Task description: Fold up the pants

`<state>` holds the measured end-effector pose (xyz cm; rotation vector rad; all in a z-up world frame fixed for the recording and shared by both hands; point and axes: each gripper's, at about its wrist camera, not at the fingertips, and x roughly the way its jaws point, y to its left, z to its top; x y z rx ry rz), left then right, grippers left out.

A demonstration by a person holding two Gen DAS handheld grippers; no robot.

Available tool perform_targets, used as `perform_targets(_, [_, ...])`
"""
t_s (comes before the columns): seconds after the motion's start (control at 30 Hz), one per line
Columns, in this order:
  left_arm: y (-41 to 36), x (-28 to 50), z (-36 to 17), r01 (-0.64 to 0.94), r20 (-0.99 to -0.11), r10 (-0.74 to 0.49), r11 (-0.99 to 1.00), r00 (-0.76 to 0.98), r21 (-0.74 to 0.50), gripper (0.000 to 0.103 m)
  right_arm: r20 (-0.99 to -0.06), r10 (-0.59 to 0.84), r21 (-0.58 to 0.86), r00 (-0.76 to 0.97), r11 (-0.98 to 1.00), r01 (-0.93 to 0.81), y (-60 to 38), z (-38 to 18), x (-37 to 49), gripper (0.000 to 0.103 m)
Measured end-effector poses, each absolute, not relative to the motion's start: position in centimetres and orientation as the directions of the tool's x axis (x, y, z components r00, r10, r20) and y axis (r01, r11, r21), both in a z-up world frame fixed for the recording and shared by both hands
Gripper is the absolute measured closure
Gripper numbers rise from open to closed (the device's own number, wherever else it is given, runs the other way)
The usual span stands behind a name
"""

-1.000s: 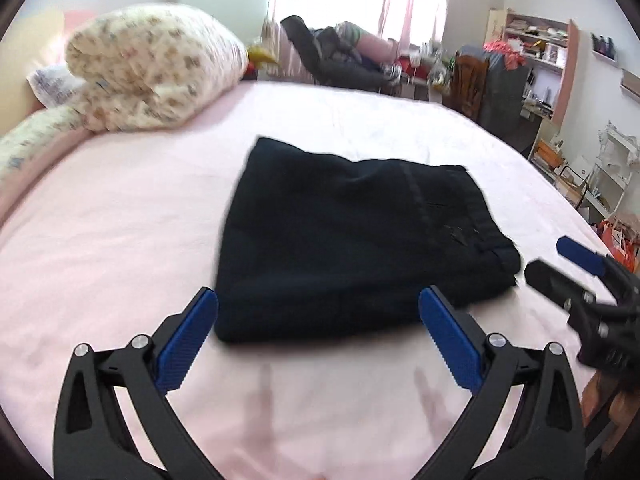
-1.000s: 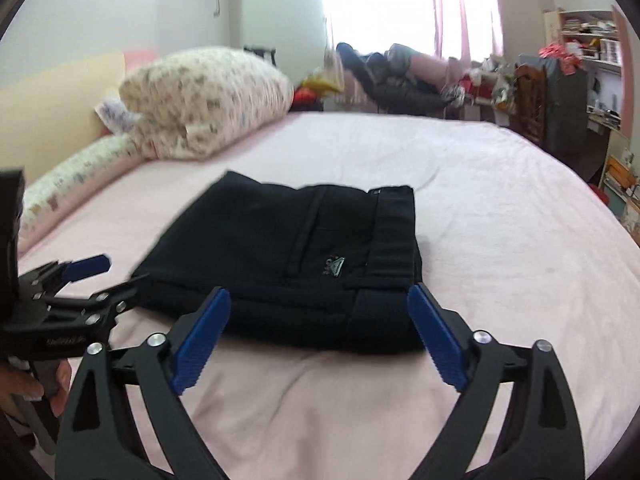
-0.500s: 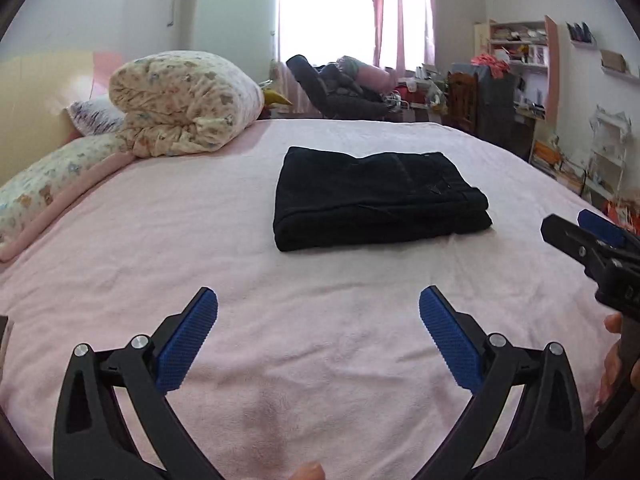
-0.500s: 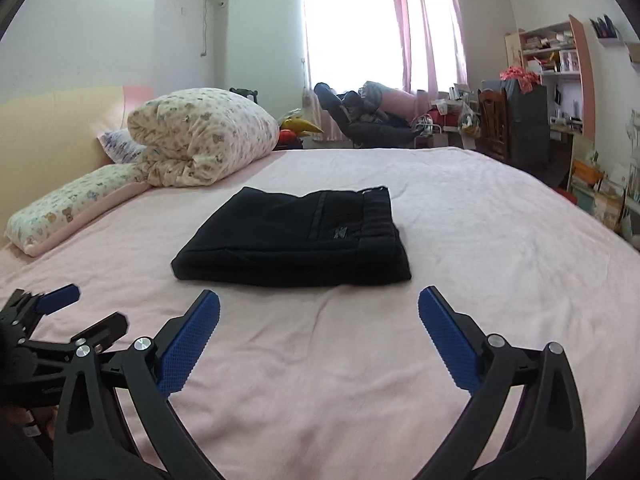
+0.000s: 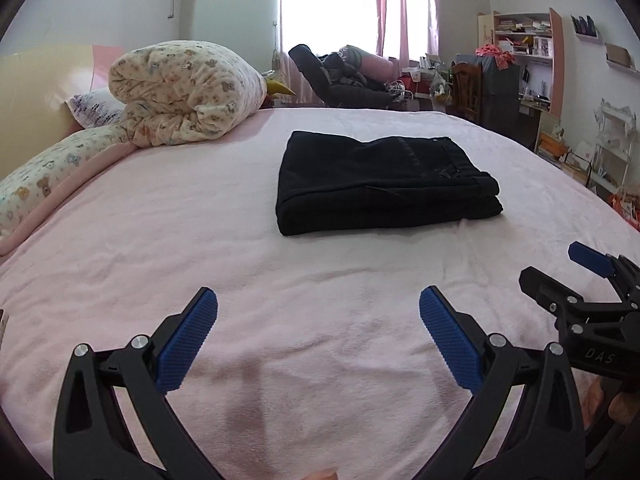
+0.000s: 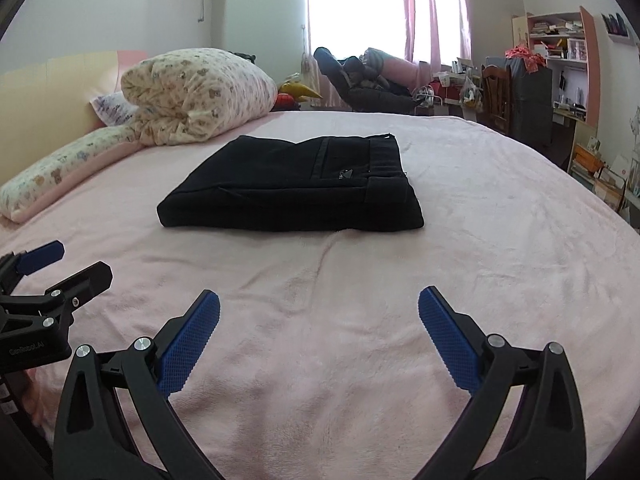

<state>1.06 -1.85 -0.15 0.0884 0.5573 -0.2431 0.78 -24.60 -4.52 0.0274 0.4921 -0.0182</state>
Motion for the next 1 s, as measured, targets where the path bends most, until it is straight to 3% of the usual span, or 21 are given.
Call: perform_targets(1.0, [-2.54, 1.18, -1.0, 0.207, -0.553, -0.12, 0.974, 0.824, 0.096, 0.002, -0.465, -0.042, 0.005, 0.884, 0.999, 0.049, -24.94, -4.61, 0.53, 0.001])
